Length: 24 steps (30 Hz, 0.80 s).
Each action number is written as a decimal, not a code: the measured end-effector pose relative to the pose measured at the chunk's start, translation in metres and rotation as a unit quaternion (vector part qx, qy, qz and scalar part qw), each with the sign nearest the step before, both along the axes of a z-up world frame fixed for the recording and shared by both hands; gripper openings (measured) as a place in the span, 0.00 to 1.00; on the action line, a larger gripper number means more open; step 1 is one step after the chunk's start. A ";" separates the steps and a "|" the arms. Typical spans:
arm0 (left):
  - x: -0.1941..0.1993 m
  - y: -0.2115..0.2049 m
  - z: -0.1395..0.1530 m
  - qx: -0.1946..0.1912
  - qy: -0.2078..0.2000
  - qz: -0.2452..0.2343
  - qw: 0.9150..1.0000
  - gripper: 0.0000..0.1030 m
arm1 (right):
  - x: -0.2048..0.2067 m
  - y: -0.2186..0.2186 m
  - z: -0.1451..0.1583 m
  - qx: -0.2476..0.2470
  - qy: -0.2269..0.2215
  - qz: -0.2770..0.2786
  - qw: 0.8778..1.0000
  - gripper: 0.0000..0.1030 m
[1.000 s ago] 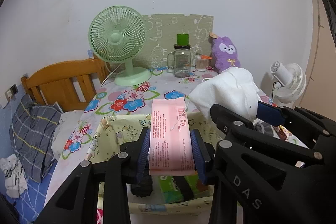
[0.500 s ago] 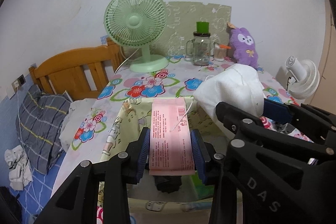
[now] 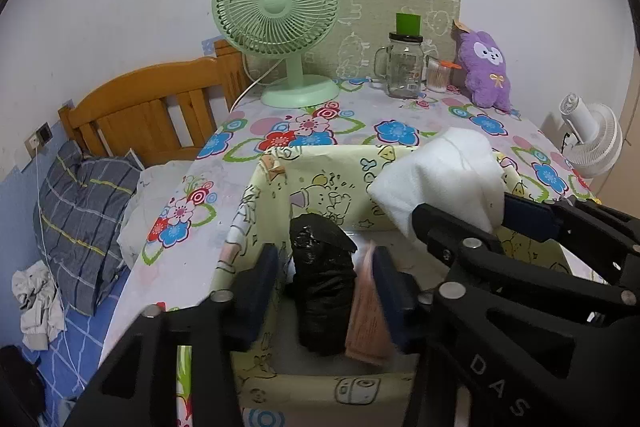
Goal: Organize soft objects
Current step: 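Open the left tool over the box to drop the pink packet while the right tool drops the white towel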
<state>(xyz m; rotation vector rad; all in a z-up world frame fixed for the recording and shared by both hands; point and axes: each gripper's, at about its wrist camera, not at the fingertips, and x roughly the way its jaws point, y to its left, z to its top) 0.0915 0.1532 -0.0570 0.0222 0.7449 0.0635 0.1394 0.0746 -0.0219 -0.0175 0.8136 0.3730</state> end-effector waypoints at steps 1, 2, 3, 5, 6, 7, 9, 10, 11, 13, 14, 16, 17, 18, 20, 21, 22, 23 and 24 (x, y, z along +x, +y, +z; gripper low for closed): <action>-0.001 0.002 0.000 0.000 -0.002 0.001 1.000 0.57 | 0.001 0.002 0.000 -0.001 0.000 0.002 1.000 0.47; -0.001 0.002 0.001 -0.001 -0.002 0.000 1.000 0.57 | 0.001 0.004 0.000 -0.003 -0.001 0.004 1.000 0.47; -0.001 0.003 0.001 -0.004 -0.003 -0.003 1.000 0.58 | 0.001 0.005 0.000 -0.002 -0.002 0.004 1.000 0.47; -0.002 0.003 0.001 -0.007 -0.002 -0.006 1.000 0.60 | 0.003 0.007 -0.002 -0.001 0.002 0.005 1.000 0.50; -0.002 0.003 0.001 -0.008 -0.002 -0.010 1.000 0.63 | 0.004 0.008 -0.002 0.001 0.005 0.005 1.000 0.52; -0.002 0.002 0.001 -0.008 -0.001 -0.013 1.000 0.64 | 0.006 0.009 -0.003 0.001 0.008 0.005 1.000 0.55; -0.003 0.000 0.001 -0.001 -0.001 -0.017 1.000 0.69 | 0.007 0.010 -0.004 -0.003 0.009 0.002 1.000 0.62; -0.002 0.000 0.001 -0.001 -0.002 -0.020 1.000 0.72 | 0.008 0.010 -0.004 -0.004 0.007 0.004 1.000 0.69; -0.003 -0.001 0.001 -0.002 -0.004 -0.019 1.000 0.74 | 0.007 0.011 -0.003 -0.002 0.004 0.006 1.000 0.72; -0.003 0.000 0.002 -0.003 -0.005 -0.018 1.000 0.77 | 0.007 0.011 -0.003 0.002 0.001 0.008 1.000 0.84; -0.002 0.001 0.002 -0.006 -0.005 -0.018 1.000 0.77 | 0.008 0.011 -0.002 0.002 -0.001 0.009 1.000 0.87; -0.001 0.001 0.002 -0.009 -0.003 -0.018 1.000 0.79 | 0.008 0.011 -0.001 0.001 -0.005 0.009 1.000 0.90; -0.001 0.001 0.002 -0.010 -0.002 -0.018 1.000 0.80 | 0.008 0.011 -0.001 -0.001 -0.007 0.010 1.000 0.91; -0.001 0.000 0.002 -0.011 0.000 -0.019 1.000 0.82 | 0.008 0.011 0.000 -0.003 -0.008 0.010 1.000 0.92; 0.000 0.000 0.003 -0.011 0.002 -0.018 1.000 0.83 | 0.008 0.009 0.001 -0.005 -0.012 0.009 1.000 0.92; 0.000 -0.001 0.003 -0.011 0.004 -0.017 1.000 0.83 | 0.008 0.009 0.001 -0.006 -0.013 0.007 1.000 0.93; 0.000 -0.001 0.003 -0.012 0.005 -0.016 1.000 0.84 | 0.008 0.008 0.001 -0.006 -0.013 0.005 1.000 0.93; 0.000 -0.002 0.003 -0.012 0.006 -0.015 1.000 0.85 | 0.008 0.007 0.002 -0.007 -0.013 0.003 1.000 0.93; 0.000 -0.002 0.003 -0.012 0.006 -0.015 1.000 0.86 | 0.008 0.006 0.001 -0.008 -0.012 0.002 1.000 0.93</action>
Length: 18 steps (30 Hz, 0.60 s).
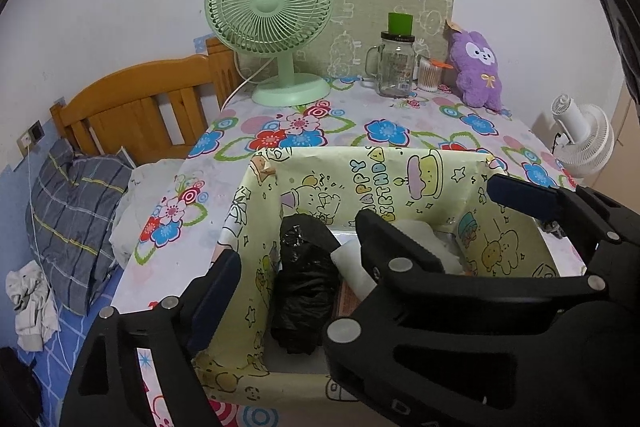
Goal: Organize soft objects
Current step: 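Open the left tool over the box to drop the pink packet while the right tool drops the white towel, then move the right tool toward the white rolled cloth while the left tool moves toward the clear plastic tube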
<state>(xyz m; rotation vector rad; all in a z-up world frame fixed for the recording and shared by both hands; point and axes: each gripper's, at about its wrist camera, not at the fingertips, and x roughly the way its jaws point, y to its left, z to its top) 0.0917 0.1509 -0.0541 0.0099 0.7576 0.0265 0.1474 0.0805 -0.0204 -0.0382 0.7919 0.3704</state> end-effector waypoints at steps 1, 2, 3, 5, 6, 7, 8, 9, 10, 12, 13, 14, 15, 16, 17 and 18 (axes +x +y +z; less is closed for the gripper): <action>0.000 -0.001 0.000 0.001 0.000 0.001 1.000 0.87 | 0.000 -0.001 0.000 0.000 0.000 -0.001 1.000 0.93; -0.001 -0.002 0.001 0.003 0.000 0.002 1.000 0.88 | 0.000 -0.003 0.001 0.000 0.000 -0.001 1.000 0.93; -0.001 -0.003 0.001 0.004 0.000 0.002 1.000 0.89 | -0.001 -0.004 0.001 0.000 -0.001 -0.002 1.000 0.93; -0.002 -0.005 0.003 0.006 -0.003 0.002 1.000 0.90 | -0.003 -0.007 0.003 0.001 -0.002 -0.004 1.000 0.93; -0.003 -0.006 0.004 0.006 -0.004 0.001 1.000 0.90 | -0.004 -0.009 0.004 0.001 -0.003 -0.006 1.000 0.93; -0.003 -0.008 0.005 0.007 -0.005 0.001 1.000 0.91 | -0.004 -0.010 0.006 0.001 -0.004 -0.007 1.000 0.93; -0.004 -0.009 0.006 0.008 -0.005 0.001 1.000 0.91 | -0.005 -0.012 0.007 0.002 -0.006 -0.008 1.000 0.93; -0.004 -0.010 0.007 0.008 -0.007 0.001 1.000 0.92 | -0.006 -0.013 0.008 0.002 -0.007 -0.008 1.000 0.93; -0.005 -0.011 0.008 0.009 -0.007 0.001 1.000 0.92 | -0.007 -0.015 0.010 0.002 -0.008 -0.009 1.000 0.93; -0.007 -0.015 0.012 0.010 -0.010 -0.001 1.000 0.92 | -0.009 -0.019 0.013 0.003 -0.012 -0.012 1.000 0.93; -0.008 -0.016 0.013 0.011 -0.011 -0.002 1.000 0.92 | -0.010 -0.021 0.014 0.004 -0.013 -0.012 1.000 0.93; -0.010 -0.019 0.015 0.013 -0.015 -0.002 1.000 0.92 | -0.012 -0.023 0.015 0.005 -0.014 -0.013 1.000 0.93; -0.012 -0.021 0.016 0.015 -0.019 -0.002 1.000 0.92 | -0.013 -0.025 0.017 0.006 -0.016 -0.013 1.000 0.93; -0.013 -0.023 0.018 0.017 -0.022 -0.002 1.000 0.92 | -0.014 -0.027 0.018 0.007 -0.018 -0.014 1.000 0.93; -0.015 -0.025 0.019 0.019 -0.027 -0.003 0.999 0.92 | -0.016 -0.029 0.020 0.008 -0.021 -0.015 1.000 0.93; -0.017 -0.027 0.021 0.021 -0.031 -0.004 0.999 0.92 | -0.018 -0.032 0.022 0.009 -0.024 -0.016 1.000 0.93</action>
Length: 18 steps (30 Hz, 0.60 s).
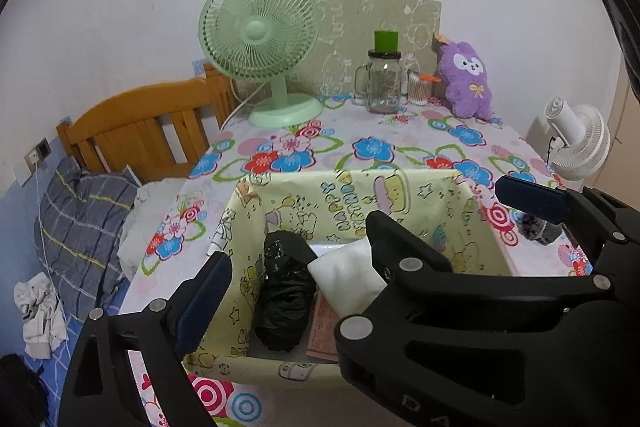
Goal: Organize soft objects
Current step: 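Move the right tool toward the white rolled cloth while the left tool moves toward the clear plastic tube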
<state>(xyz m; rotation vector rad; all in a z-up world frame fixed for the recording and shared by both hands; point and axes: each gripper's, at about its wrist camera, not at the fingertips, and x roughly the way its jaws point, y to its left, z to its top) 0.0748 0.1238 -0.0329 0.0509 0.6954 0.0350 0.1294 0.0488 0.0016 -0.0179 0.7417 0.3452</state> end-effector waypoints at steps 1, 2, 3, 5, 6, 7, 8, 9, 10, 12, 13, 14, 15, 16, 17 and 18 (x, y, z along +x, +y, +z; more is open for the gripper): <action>-0.001 -0.002 0.001 0.000 -0.002 -0.001 1.000 0.92 | -0.002 -0.003 0.002 0.000 -0.003 -0.002 1.000 0.93; -0.002 -0.004 0.003 -0.001 -0.003 -0.003 1.000 0.92 | -0.003 -0.004 0.004 0.000 -0.005 -0.003 1.000 0.93; -0.003 -0.006 0.004 -0.001 -0.005 -0.004 1.000 0.92 | -0.005 -0.006 0.005 0.000 -0.008 -0.005 1.000 0.93; -0.006 -0.010 0.007 -0.001 -0.009 -0.007 1.000 0.92 | -0.009 -0.012 0.009 0.000 -0.015 -0.009 1.000 0.93; -0.007 -0.012 0.009 -0.001 -0.010 -0.008 1.000 0.92 | -0.010 -0.014 0.010 0.000 -0.017 -0.011 1.000 0.93; -0.009 -0.015 0.010 -0.001 -0.012 -0.010 1.000 0.92 | -0.012 -0.017 0.012 0.001 -0.020 -0.013 1.000 0.93; -0.010 -0.017 0.012 -0.001 -0.014 -0.011 1.000 0.92 | -0.014 -0.020 0.014 0.001 -0.023 -0.015 1.000 0.93; -0.011 -0.019 0.013 -0.001 -0.015 -0.013 1.000 0.92 | -0.016 -0.023 0.015 0.002 -0.026 -0.017 1.000 0.93; -0.012 -0.021 0.014 -0.001 -0.017 -0.014 1.000 0.92 | -0.017 -0.026 0.016 0.002 -0.028 -0.018 0.999 0.93; -0.014 -0.026 0.016 -0.001 -0.019 -0.015 1.000 0.92 | -0.021 -0.032 0.019 0.002 -0.034 -0.021 0.999 0.93; -0.016 -0.029 0.017 -0.001 -0.021 -0.016 1.000 0.92 | -0.023 -0.034 0.020 0.003 -0.036 -0.023 0.999 0.93; -0.018 -0.031 0.018 -0.001 -0.022 -0.017 1.000 0.92 | -0.025 -0.037 0.021 0.003 -0.039 -0.024 0.999 0.93; -0.019 -0.033 0.019 -0.001 -0.023 -0.018 1.000 0.92 | -0.027 -0.040 0.022 0.003 -0.041 -0.026 0.999 0.93; -0.020 -0.036 0.020 -0.001 -0.025 -0.019 1.000 0.92 | -0.028 -0.043 0.023 0.004 -0.043 -0.027 0.999 0.93; -0.021 -0.038 0.021 -0.001 -0.026 -0.019 0.999 0.92 | -0.030 -0.045 0.024 0.004 -0.045 -0.029 0.999 0.93; -0.023 -0.041 0.022 -0.001 -0.028 -0.020 0.999 0.92 | -0.032 -0.048 0.025 0.004 -0.047 -0.030 0.998 0.93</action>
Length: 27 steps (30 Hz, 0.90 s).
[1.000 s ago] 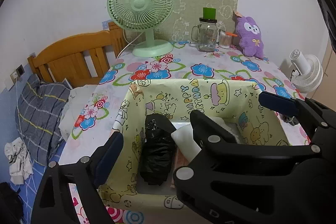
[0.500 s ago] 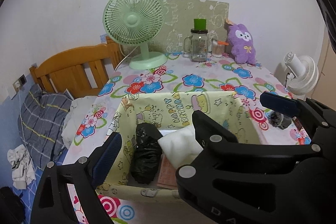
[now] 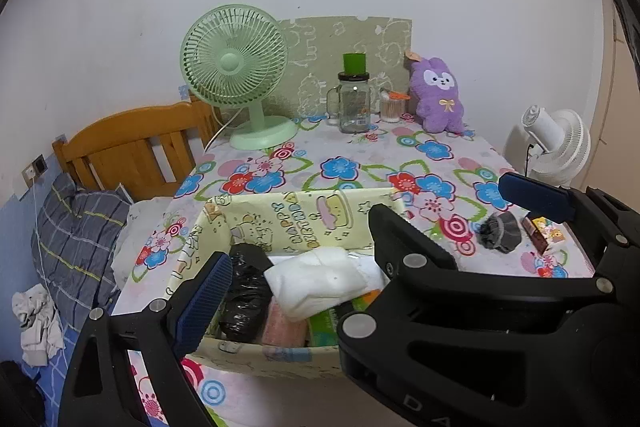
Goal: Organize soft objects
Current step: 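Move the right tool toward the white rolled cloth while the left tool moves toward the clear plastic tube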
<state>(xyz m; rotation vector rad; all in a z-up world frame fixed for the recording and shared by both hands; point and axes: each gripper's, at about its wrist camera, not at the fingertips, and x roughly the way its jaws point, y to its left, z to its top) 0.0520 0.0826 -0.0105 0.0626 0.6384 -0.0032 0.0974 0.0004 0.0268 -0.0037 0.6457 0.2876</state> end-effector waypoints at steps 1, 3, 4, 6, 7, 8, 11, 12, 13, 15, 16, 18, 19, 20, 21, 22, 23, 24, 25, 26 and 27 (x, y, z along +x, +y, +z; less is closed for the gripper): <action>-0.001 -0.002 0.001 0.000 -0.001 -0.001 1.000 0.92 | -0.002 -0.002 0.001 0.000 -0.002 -0.002 1.000 0.93; -0.005 -0.007 0.002 -0.002 -0.004 -0.003 1.000 0.92 | -0.006 -0.008 0.003 -0.002 -0.007 -0.006 1.000 0.93; -0.006 -0.009 0.003 -0.003 -0.005 -0.003 1.000 0.92 | -0.007 -0.010 0.004 -0.002 -0.010 -0.008 1.000 0.93; -0.008 -0.015 0.005 -0.003 -0.008 -0.006 1.000 0.92 | -0.010 -0.016 0.006 -0.002 -0.014 -0.011 1.000 0.93; -0.010 -0.018 0.006 -0.002 -0.010 -0.008 1.000 0.92 | -0.012 -0.020 0.007 -0.001 -0.016 -0.014 1.000 0.93; -0.011 -0.021 0.007 -0.002 -0.012 -0.009 1.000 0.92 | -0.013 -0.023 0.007 -0.001 -0.017 -0.015 1.000 0.93; -0.015 -0.029 0.009 -0.003 -0.017 -0.012 1.000 0.92 | -0.019 -0.033 0.010 -0.002 -0.023 -0.021 1.000 0.93; -0.016 -0.032 0.009 -0.005 -0.018 -0.012 1.000 0.92 | -0.021 -0.036 0.011 -0.003 -0.025 -0.024 0.999 0.93; -0.017 -0.035 0.010 -0.006 -0.018 -0.014 1.000 0.92 | -0.023 -0.040 0.011 -0.005 -0.027 -0.028 0.999 0.93; -0.021 -0.043 0.011 -0.011 -0.020 -0.018 1.000 0.92 | -0.027 -0.047 0.013 -0.006 -0.031 -0.035 0.999 0.93; -0.022 -0.045 0.011 -0.011 -0.021 -0.020 1.000 0.92 | -0.029 -0.051 0.013 -0.006 -0.032 -0.039 0.999 0.93; -0.025 -0.053 0.012 -0.010 -0.025 -0.024 0.999 0.92 | -0.032 -0.058 0.013 -0.005 -0.031 -0.044 0.999 0.93; -0.026 -0.057 0.012 -0.011 -0.025 -0.026 0.999 0.92 | -0.033 -0.061 0.013 -0.005 -0.031 -0.047 0.998 0.93; -0.026 -0.060 0.012 -0.011 -0.025 -0.028 0.999 0.92 | -0.035 -0.065 0.013 -0.005 -0.032 -0.050 0.998 0.93; -0.027 -0.064 0.011 -0.012 -0.025 -0.030 0.999 0.92 | -0.036 -0.069 0.013 -0.005 -0.032 -0.054 0.998 0.93; -0.027 -0.067 0.011 -0.014 -0.025 -0.032 0.999 0.92 | -0.037 -0.072 0.013 -0.005 -0.032 -0.056 0.998 0.93; -0.028 -0.070 0.011 -0.015 -0.025 -0.033 0.999 0.92 | -0.038 -0.076 0.012 -0.004 -0.031 -0.059 0.998 0.93; -0.029 -0.074 0.011 -0.016 -0.024 -0.034 0.999 0.91 | -0.039 -0.079 0.012 -0.003 -0.030 -0.060 0.998 0.93; -0.030 -0.078 0.011 -0.016 -0.026 -0.036 0.999 0.91 | -0.040 -0.083 0.011 -0.001 -0.029 -0.061 0.998 0.93; -0.031 -0.082 0.012 -0.016 -0.027 -0.038 0.999 0.91 | -0.042 -0.085 0.011 0.000 -0.029 -0.062 0.998 0.93; -0.032 -0.084 0.012 -0.015 -0.029 -0.039 0.999 0.91 | -0.043 -0.088 0.011 0.000 -0.029 -0.064 0.998 0.93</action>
